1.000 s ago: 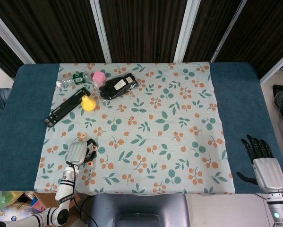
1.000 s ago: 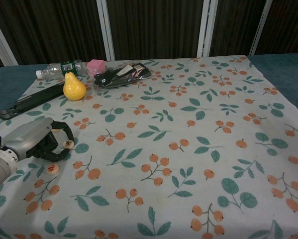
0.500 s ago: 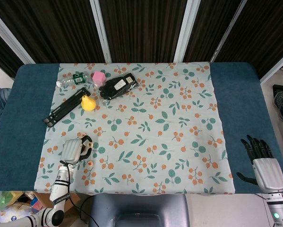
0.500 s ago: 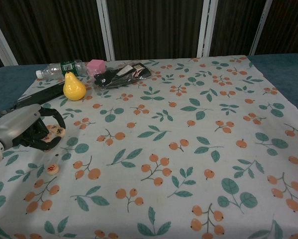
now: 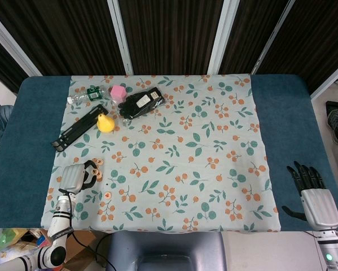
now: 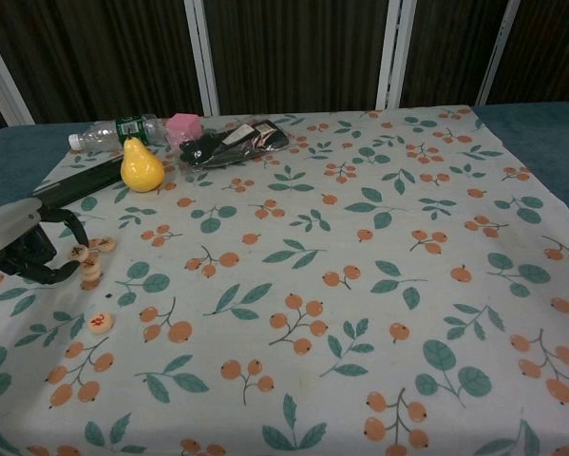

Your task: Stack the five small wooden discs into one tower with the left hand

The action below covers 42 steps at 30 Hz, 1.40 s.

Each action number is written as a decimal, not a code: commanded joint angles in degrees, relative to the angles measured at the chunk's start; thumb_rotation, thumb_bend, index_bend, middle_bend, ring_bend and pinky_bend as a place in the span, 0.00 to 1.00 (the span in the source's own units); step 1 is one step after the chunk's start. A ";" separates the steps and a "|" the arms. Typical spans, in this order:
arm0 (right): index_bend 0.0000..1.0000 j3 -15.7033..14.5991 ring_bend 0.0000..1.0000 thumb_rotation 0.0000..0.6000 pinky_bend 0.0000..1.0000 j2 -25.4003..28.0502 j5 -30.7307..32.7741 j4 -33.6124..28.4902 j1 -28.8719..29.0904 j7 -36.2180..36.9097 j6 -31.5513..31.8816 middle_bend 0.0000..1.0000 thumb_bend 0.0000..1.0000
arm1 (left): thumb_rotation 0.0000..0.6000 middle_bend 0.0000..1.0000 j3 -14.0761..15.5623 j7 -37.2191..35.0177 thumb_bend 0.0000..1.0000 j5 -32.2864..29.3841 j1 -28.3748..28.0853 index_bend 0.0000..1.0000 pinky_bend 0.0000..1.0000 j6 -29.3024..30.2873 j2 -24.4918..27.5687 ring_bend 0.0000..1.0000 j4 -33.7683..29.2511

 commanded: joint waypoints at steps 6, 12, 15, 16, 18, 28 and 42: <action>0.00 -0.03 0.00 1.00 0.00 0.03 -0.06 -0.02 -0.05 0.07 0.09 0.00 0.08 | 1.00 1.00 0.27 -0.07 0.41 -0.29 -0.18 0.46 1.00 -0.23 -0.27 1.00 0.26; 0.00 0.05 0.00 1.00 0.00 0.07 0.05 0.01 -0.07 0.21 0.14 0.00 0.08 | 1.00 1.00 0.36 -0.28 0.41 -0.39 -0.57 0.46 1.00 -0.43 -1.24 1.00 1.13; 0.00 0.03 0.00 1.00 0.00 0.09 0.01 0.02 -0.06 0.24 0.12 0.00 0.08 | 1.00 1.00 0.31 -0.23 0.41 -0.64 -0.78 0.45 1.00 -0.59 -1.64 1.00 1.55; 0.00 0.01 0.00 1.00 0.00 0.10 0.00 0.03 -0.07 0.24 0.12 0.00 0.08 | 1.00 1.00 0.30 -0.21 0.41 -0.71 -0.82 0.45 1.00 -0.61 -1.76 1.00 1.69; 0.00 -0.03 0.00 1.00 0.00 0.12 -0.04 0.02 -0.06 0.25 0.07 0.00 0.08 | 1.00 1.00 0.29 -0.24 0.41 -0.75 -0.92 0.44 1.00 -0.62 -1.91 1.00 1.91; 0.00 0.02 0.00 1.00 0.00 0.11 0.05 0.00 -0.08 0.21 0.09 0.00 0.08 | 1.00 1.00 0.81 -0.34 0.41 -0.60 -1.18 0.40 1.00 -1.46 -1.04 1.00 1.38; 0.00 -0.04 0.00 1.00 0.00 0.23 -0.02 -0.11 -0.12 0.34 0.09 0.00 0.08 | 1.00 1.00 1.53 1.21 0.41 -1.89 -1.68 0.37 1.00 -3.34 0.53 1.00 -0.32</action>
